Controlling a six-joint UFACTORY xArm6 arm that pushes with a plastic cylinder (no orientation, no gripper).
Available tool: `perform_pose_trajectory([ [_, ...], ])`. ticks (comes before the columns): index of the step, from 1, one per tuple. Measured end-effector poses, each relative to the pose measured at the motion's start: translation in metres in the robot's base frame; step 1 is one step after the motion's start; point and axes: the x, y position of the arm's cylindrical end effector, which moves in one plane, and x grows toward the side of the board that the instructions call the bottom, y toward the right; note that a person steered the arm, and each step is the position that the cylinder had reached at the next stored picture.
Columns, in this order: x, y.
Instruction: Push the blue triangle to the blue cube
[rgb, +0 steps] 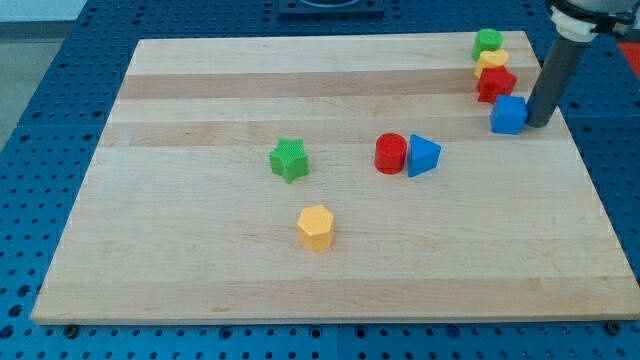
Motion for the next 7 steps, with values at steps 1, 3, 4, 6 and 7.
perform_pose_trajectory([
  [1, 0.013, 0.0],
  [3, 0.048, -0.023],
  [4, 0.049, -0.068],
  [6, 0.037, -0.137],
  [7, 0.035, -0.166],
])
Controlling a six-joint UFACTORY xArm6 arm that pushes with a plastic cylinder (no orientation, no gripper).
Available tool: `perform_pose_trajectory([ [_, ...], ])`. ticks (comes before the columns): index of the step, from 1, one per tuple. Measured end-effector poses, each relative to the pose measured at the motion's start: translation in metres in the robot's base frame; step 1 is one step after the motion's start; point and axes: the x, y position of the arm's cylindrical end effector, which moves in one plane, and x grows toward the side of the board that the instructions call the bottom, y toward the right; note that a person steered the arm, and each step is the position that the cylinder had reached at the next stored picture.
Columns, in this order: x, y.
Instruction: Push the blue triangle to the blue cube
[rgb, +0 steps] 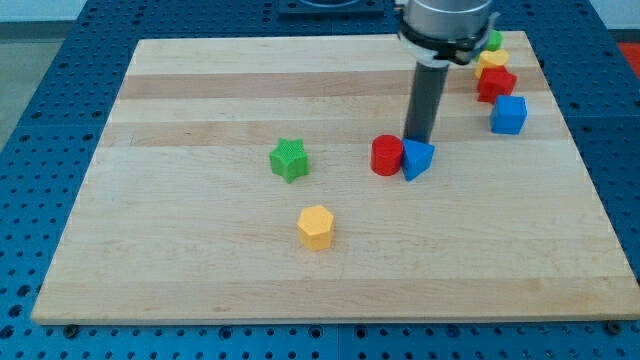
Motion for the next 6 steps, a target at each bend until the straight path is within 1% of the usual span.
perform_pose_trajectory([
  [1, 0.01, -0.021],
  [2, 0.021, -0.03],
  [5, 0.068, -0.03],
  [6, 0.078, -0.03],
])
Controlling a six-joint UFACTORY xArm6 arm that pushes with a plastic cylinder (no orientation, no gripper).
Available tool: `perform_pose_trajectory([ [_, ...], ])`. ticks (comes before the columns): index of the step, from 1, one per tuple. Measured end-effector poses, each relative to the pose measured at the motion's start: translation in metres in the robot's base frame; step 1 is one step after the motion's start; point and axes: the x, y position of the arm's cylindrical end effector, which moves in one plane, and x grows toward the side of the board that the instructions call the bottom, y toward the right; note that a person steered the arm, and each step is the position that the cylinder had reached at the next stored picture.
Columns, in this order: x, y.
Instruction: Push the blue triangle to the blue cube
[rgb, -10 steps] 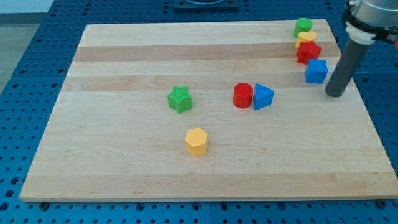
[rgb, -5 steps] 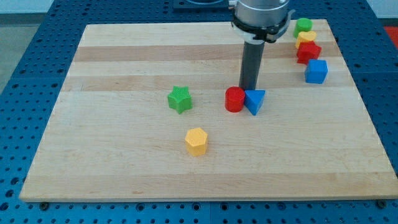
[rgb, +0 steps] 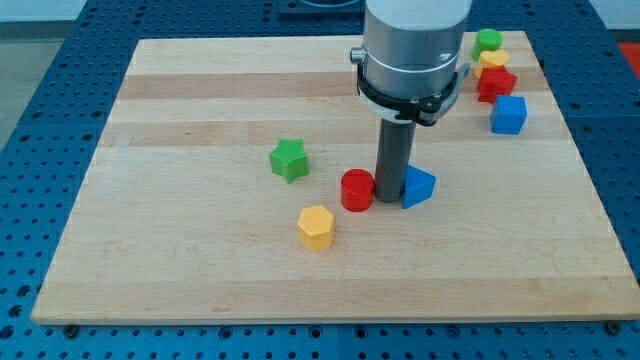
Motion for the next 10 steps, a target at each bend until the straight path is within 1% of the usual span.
perform_pose_trajectory([
  [2, -0.002, 0.017],
  [4, -0.002, 0.073],
  [6, -0.002, 0.091],
  [8, -0.014, 0.095],
  [10, -0.018, 0.114],
])
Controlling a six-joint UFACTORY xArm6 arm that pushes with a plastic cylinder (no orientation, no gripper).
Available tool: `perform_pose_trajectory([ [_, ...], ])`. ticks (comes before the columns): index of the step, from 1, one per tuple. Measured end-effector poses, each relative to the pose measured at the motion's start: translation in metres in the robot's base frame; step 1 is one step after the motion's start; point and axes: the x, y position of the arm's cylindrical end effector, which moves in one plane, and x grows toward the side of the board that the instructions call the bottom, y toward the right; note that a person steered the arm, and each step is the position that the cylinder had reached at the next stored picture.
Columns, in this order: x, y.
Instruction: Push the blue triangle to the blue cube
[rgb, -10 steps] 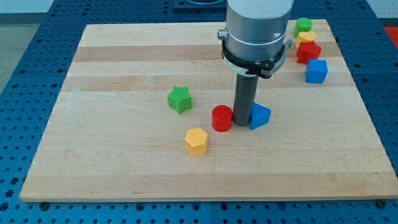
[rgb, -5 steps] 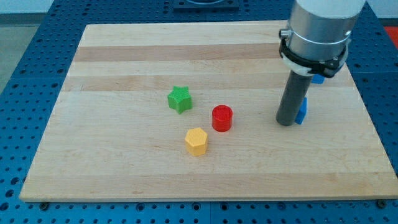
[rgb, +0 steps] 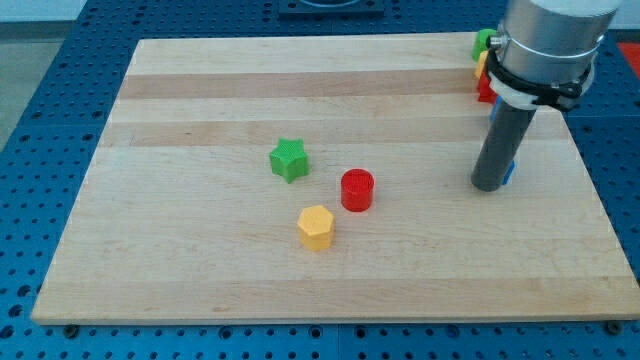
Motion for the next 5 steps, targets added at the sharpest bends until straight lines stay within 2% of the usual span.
perform_pose_trajectory([
  [5, -0.024, 0.012],
])
